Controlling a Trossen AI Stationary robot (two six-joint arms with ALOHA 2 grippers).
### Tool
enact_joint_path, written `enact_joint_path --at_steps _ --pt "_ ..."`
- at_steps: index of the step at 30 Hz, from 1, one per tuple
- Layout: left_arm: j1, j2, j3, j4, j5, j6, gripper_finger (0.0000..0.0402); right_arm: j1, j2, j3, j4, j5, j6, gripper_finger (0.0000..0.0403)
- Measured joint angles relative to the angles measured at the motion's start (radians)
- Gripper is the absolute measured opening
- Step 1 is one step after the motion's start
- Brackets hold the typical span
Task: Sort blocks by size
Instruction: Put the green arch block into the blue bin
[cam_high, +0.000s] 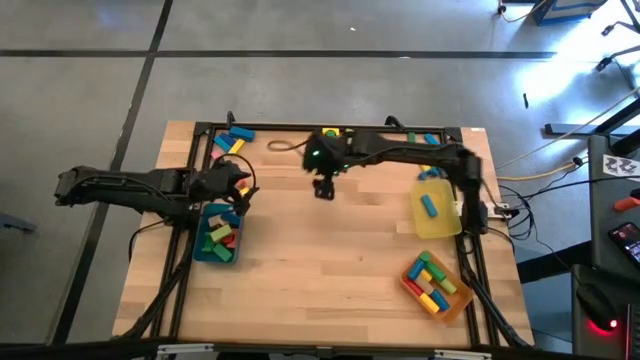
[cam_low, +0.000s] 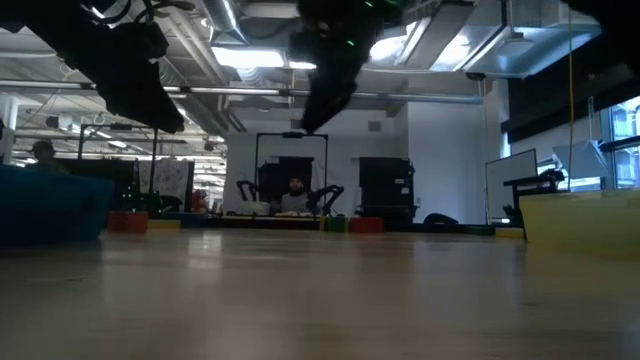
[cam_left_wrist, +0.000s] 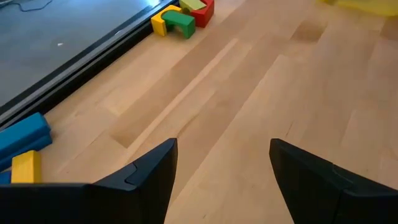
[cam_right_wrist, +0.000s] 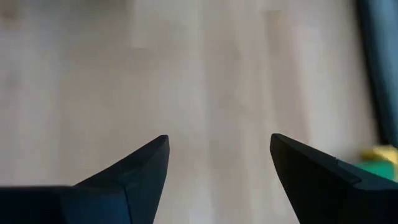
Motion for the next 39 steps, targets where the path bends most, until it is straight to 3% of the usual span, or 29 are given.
enact_joint_path --at_steps 8,14,26,33,39 --pt "0.002 0.000 0.000 0.026 0.000 -0.010 0.0239 -0.117 -0.248 -0.447 0.351 0.166 0.095 0.0280" --pt "0.029 0.001 0.000 0.051 -0.001 -0.015 0.0239 -0.199 -0.260 -0.584 0.540 0.203 0.230 0.0280" --pt "0.051 0.001 0.000 0.053 -0.001 -0.018 0.0239 -0.249 -0.174 -0.621 0.804 0.195 0.391 0.0280" --pt "0.051 0.000 0.000 0.052 -0.001 -0.018 0.0239 -0.305 -0.045 -0.534 0.794 0.140 0.450 0.0280" --pt "0.051 0.000 0.000 0.052 -0.001 -0.010 0.0239 -0.358 0.043 -0.432 0.680 0.092 0.501 0.0280"
